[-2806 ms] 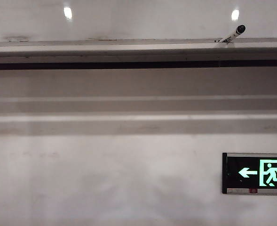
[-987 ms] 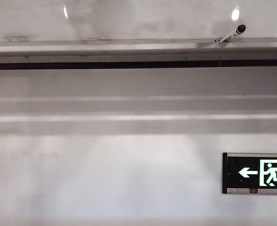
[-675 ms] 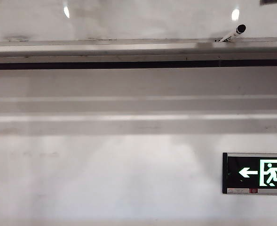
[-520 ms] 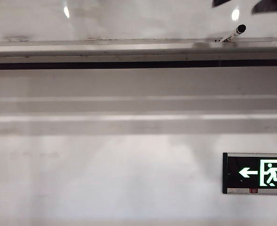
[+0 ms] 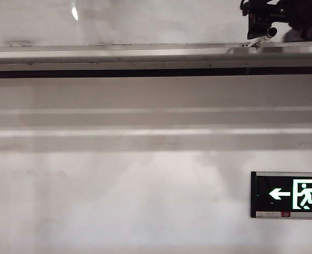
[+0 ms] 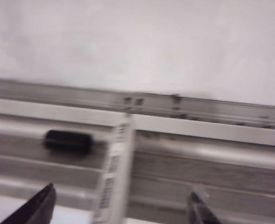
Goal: Take a marker from the whiteboard tray, write "Hi!" on the whiteboard, and then put the marker back vertically into the whiteboard tray.
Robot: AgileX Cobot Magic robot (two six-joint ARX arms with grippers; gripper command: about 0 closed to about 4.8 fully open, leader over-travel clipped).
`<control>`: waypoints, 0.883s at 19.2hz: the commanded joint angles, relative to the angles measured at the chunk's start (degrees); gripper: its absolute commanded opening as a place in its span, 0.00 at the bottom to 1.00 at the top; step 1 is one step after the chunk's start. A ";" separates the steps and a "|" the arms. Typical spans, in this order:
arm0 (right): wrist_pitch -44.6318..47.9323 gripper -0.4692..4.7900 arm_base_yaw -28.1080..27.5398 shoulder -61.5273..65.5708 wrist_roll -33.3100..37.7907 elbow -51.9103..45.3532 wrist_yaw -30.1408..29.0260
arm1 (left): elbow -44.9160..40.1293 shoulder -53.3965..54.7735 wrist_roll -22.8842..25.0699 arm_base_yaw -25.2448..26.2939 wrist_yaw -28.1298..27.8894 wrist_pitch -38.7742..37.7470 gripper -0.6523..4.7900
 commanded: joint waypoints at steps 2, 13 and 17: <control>1.33 0.79 -0.13 1.09 0.00 0.20 -0.26 | 0.33 -0.11 0.04 -0.04 0.02 0.98 0.11; 1.38 0.31 -0.13 2.27 0.00 0.22 -0.24 | 0.33 -0.09 0.04 -0.04 -0.15 1.03 0.11; 1.40 0.24 -0.13 2.25 0.00 0.22 -0.26 | 0.33 -0.09 0.04 -0.04 -0.15 1.03 0.11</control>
